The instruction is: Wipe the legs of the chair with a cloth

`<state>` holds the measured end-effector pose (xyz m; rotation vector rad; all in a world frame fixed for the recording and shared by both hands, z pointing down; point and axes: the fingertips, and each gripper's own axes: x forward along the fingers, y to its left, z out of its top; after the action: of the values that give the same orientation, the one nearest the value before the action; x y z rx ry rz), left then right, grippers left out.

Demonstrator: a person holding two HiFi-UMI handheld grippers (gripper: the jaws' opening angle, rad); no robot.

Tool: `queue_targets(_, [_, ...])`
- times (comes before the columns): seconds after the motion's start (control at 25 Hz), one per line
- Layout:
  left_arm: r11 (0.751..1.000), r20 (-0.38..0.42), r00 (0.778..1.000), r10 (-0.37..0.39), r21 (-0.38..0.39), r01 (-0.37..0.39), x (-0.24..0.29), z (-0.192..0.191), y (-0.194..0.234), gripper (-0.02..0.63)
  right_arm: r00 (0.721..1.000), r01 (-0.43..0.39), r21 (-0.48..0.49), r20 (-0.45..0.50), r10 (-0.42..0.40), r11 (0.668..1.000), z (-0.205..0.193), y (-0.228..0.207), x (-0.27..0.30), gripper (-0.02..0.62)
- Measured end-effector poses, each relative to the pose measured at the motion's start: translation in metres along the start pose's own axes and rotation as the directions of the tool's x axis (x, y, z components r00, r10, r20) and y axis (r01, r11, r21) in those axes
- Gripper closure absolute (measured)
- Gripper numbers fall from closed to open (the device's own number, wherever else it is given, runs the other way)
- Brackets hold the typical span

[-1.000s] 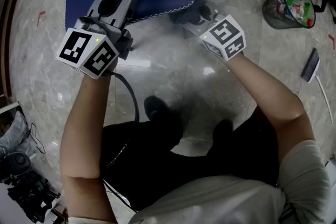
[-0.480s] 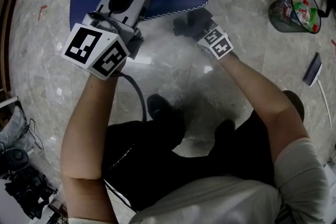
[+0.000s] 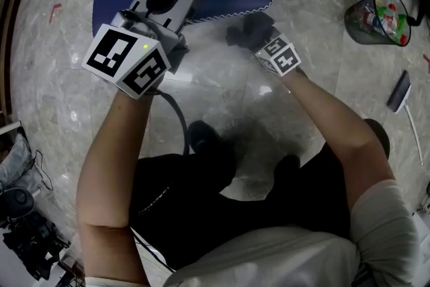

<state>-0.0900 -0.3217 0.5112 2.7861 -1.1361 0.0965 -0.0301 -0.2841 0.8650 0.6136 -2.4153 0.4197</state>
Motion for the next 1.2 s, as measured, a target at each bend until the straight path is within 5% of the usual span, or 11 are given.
queue_targets(0.36, [1.0,-0.006,1.0,0.021,0.002,-0.021,0.002,0.001,0.001,0.6,0.943,0.048,-0.098,0.331,-0.013,0.994,0.135,0.006,-0.099,0.425])
queue_targets(0.68, [0.999,-0.017,0.999,0.034,0.021,-0.033,0.004,0.0,-0.002,0.6,0.906,0.047,-0.109,0.423,0.004,0.993,0.164,0.014,-0.162,0.48])
queue_targets(0.96, [0.998,-0.014,0.999,0.041,0.047,-0.04,0.004,0.0,-0.004,0.6,0.9,0.027,-0.082,0.435,0.012,0.996,0.18,0.017,-0.194,0.485])
queue_targets(1.2, [0.998,-0.024,0.999,0.048,0.053,-0.046,0.005,0.0,-0.001,0.6,0.845,0.05,-0.117,0.534,0.02,0.992,0.231,0.019,-0.238,0.486])
